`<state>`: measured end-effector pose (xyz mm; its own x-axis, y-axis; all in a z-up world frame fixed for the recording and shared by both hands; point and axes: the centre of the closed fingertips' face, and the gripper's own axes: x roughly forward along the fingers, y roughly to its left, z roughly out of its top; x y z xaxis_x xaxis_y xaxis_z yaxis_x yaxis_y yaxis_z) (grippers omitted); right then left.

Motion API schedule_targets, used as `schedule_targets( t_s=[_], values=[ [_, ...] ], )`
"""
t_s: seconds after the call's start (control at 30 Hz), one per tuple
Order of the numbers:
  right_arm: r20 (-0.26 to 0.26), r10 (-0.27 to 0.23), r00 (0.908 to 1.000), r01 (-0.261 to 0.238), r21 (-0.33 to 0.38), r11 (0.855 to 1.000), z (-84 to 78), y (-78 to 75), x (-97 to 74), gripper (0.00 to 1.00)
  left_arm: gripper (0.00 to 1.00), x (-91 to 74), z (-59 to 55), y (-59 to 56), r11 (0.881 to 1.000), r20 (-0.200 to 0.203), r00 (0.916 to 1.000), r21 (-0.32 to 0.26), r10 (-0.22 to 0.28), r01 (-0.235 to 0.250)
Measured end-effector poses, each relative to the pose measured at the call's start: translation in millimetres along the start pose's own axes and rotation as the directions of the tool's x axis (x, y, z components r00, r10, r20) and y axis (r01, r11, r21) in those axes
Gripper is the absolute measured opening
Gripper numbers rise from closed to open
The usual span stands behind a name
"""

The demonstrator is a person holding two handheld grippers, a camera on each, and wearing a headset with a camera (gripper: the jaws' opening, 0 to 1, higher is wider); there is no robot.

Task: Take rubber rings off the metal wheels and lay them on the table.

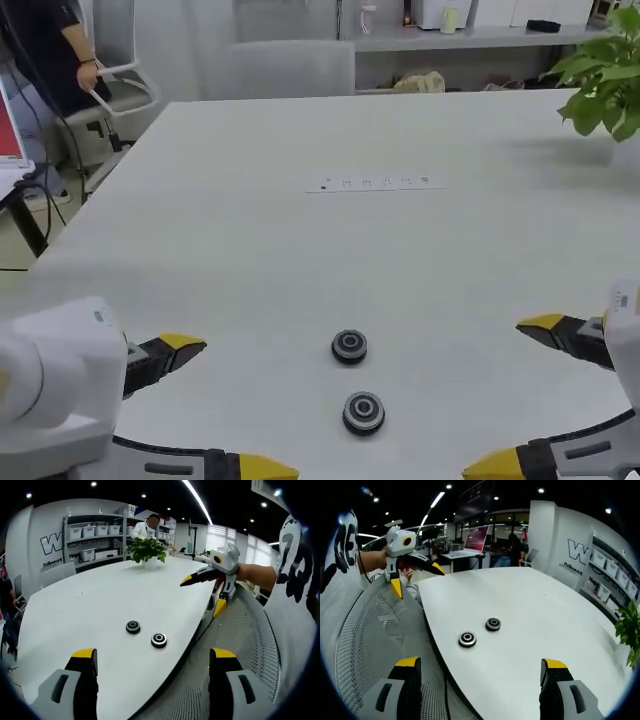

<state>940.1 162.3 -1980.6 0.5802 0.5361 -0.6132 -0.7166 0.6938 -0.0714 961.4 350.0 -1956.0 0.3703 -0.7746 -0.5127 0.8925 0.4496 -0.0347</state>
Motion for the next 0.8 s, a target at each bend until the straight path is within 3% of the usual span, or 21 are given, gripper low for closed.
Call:
schedule_targets(
  t_s=[0.53, 0.8],
  values=[
    [0.005, -0.001, 1.0000, 0.001, -0.007, 1.000, 0.8, -0.8, -0.9, 0.99, 0.90, 0.8, -1.3, -3.2, 1.000, -0.001, 1.0000, 0.006, -0.008, 0.008],
    [0.019, 0.000, 0.9998, 0.000, -0.010, 1.000, 5.1, -1.4, -1.2, 0.96, 0.89, -1.7, 5.1, 3.6, 1.000, 0.004, 1.0000, 0.019, -0.001, 0.001]
  ],
)
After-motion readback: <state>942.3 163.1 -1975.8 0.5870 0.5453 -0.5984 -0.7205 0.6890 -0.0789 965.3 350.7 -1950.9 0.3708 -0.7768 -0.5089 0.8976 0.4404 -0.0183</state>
